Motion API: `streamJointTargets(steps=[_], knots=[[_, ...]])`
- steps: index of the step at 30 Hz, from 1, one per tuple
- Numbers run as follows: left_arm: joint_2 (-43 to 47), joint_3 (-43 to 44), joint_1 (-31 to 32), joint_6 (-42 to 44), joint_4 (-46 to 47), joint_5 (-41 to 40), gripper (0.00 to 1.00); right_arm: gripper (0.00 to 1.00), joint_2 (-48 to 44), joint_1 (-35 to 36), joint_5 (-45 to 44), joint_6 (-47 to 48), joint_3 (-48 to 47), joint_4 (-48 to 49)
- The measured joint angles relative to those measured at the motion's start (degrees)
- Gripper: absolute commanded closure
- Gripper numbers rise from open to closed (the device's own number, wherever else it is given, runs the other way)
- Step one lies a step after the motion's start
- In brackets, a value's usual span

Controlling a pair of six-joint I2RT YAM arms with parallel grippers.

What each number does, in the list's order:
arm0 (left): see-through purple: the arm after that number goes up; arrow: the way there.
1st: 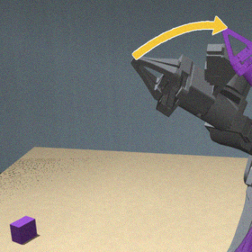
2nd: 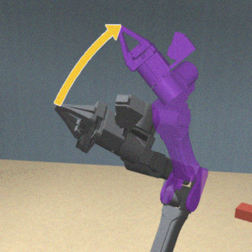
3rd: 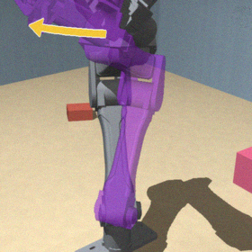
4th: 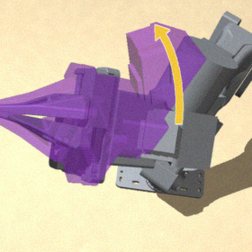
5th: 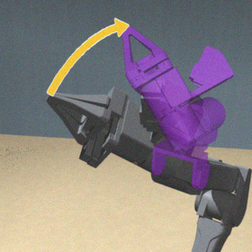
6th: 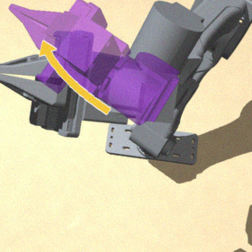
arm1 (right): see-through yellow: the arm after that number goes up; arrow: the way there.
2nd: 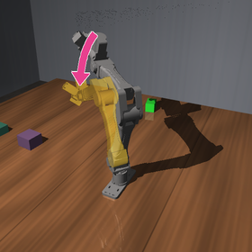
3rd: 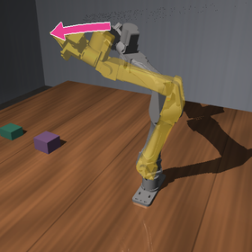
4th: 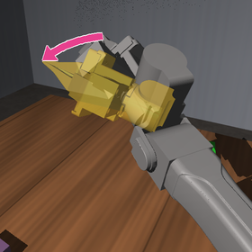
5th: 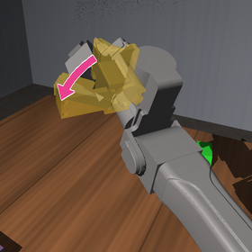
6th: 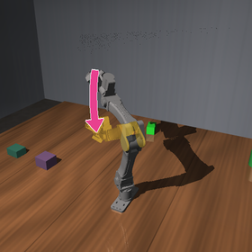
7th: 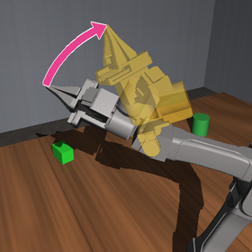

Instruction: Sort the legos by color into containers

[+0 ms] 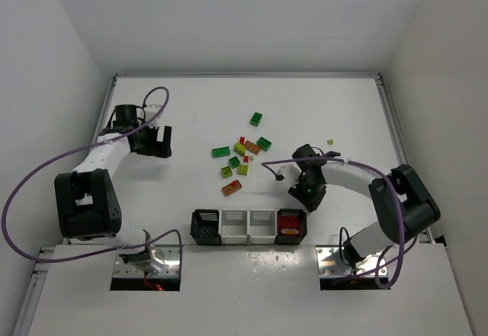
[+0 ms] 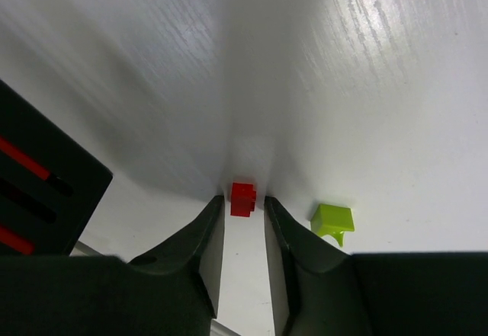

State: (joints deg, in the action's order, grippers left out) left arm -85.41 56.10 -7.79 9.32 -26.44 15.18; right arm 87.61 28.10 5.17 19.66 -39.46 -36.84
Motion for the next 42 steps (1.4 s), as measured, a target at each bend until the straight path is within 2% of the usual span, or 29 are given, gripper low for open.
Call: streamJointTargets(steps=[12,18,22,27,30,33,38,42], knots=[[-0.9,0.4,0.0,-0.3,0.0,0.0,0.00,1.00,0.2,1.2,-2.2,-1.2,0.0,0.6],[-0.9,0.4,0.0,-0.4,0.0,-0.1,0.00,1.00,-1.2,0.0,-1.8,-1.6,-0.1,1.2],[-0.9,0.4,0.0,-0.4,0.1,-0.4,0.00,1.00,-7.3,-1.4,-2.5,-1.2,-0.8,1.6],[-0.9,0.4,0.0,-0.6,0.3,-0.7,0.00,1.00,-11.9,-5.5,-3.1,1.4,-7.1,0.7],[-0.8,0.4,0.0,-0.8,0.4,-0.9,0.00,1.00,-12.5,-8.0,-1.0,3.2,-12.0,-2.5],[-0.8,0.4,0.0,-0.8,0.4,-1.1,0.00,1.00,-13.6,-9.0,4.9,6.5,-16.9,-7.1],[-0.8,0.4,0.0,-0.8,0.4,-1.2,0.00,1.00,-20.2,-6.6,16.9,13.5,-18.2,-17.1],[-0.8,0.4,0.0,-0.8,0.4,-1.1,0.00,1.00,-21.2,-2.9,23.8,17.8,-18.5,-25.9]])
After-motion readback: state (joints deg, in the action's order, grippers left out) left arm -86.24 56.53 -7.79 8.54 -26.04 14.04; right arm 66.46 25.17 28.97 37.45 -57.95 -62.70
